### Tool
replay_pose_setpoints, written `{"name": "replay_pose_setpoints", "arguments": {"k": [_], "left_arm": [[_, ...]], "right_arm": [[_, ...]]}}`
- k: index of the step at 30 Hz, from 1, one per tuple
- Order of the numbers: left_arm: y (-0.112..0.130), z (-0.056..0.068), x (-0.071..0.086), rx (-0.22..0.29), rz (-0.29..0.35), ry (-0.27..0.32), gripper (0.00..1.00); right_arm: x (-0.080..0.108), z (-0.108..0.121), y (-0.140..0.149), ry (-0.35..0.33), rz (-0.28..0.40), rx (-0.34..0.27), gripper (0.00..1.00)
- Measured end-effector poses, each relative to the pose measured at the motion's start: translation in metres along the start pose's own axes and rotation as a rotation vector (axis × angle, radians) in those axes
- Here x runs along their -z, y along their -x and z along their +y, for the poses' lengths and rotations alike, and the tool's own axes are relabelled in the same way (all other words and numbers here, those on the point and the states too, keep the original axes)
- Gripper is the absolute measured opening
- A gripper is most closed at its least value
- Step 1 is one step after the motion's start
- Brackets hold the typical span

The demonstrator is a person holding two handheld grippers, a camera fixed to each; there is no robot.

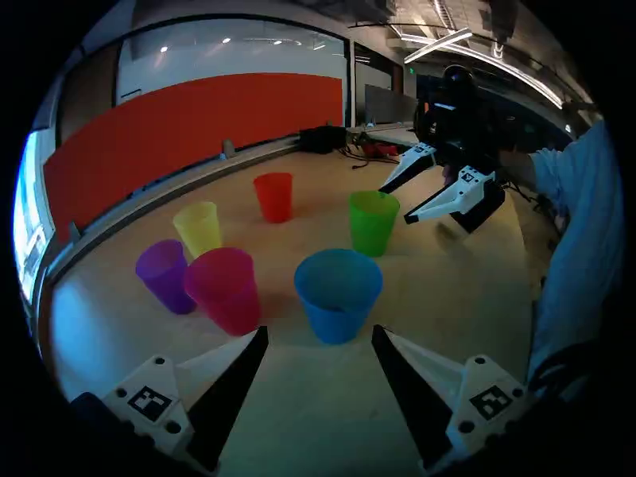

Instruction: Pour water

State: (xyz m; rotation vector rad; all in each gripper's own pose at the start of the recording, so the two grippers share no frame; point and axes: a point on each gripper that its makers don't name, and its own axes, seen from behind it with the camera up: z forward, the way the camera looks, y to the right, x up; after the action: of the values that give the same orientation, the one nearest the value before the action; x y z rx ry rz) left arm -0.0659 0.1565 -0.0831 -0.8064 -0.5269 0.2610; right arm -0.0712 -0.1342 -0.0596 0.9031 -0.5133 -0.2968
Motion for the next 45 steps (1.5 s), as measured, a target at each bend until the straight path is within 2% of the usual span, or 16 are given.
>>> {"name": "replay_pose_setpoints", "arguments": {"k": [8,14,20,29,32,38,45], "left_arm": [[-0.003,-0.019,0.018,0.024,0.044,-0.090,0.97],[-0.006,-0.043,0.035,0.051,0.094,-0.191,0.97],[-0.022,-0.078,0.061,0.089,0.199,-0.332,0.97],[-0.057,-0.113,0.099,0.090,0.360,-0.530,0.97],[-0.066,-0.120,0.106,0.103,0.403,-0.576,0.97],[-0.077,-0.126,0.115,0.141,0.475,-0.626,0.97],[-0.087,-0.135,0.134,0.137,0.535,-0.710,0.97]], "right_arm": [[0.025,0.011,-0.002,0.077,0.036,-0.013,1.00],[0.042,0.021,-0.007,0.155,0.079,-0.030,1.00],[0.058,0.038,-0.021,0.269,0.142,-0.072,1.00],[0.083,0.068,-0.047,0.481,0.243,-0.085,1.00],[0.092,0.078,-0.055,0.557,0.273,-0.083,1.00],[0.106,0.088,-0.070,0.676,0.345,-0.091,1.00],[0.128,0.100,-0.087,0.779,0.447,-0.170,1.00]]}}
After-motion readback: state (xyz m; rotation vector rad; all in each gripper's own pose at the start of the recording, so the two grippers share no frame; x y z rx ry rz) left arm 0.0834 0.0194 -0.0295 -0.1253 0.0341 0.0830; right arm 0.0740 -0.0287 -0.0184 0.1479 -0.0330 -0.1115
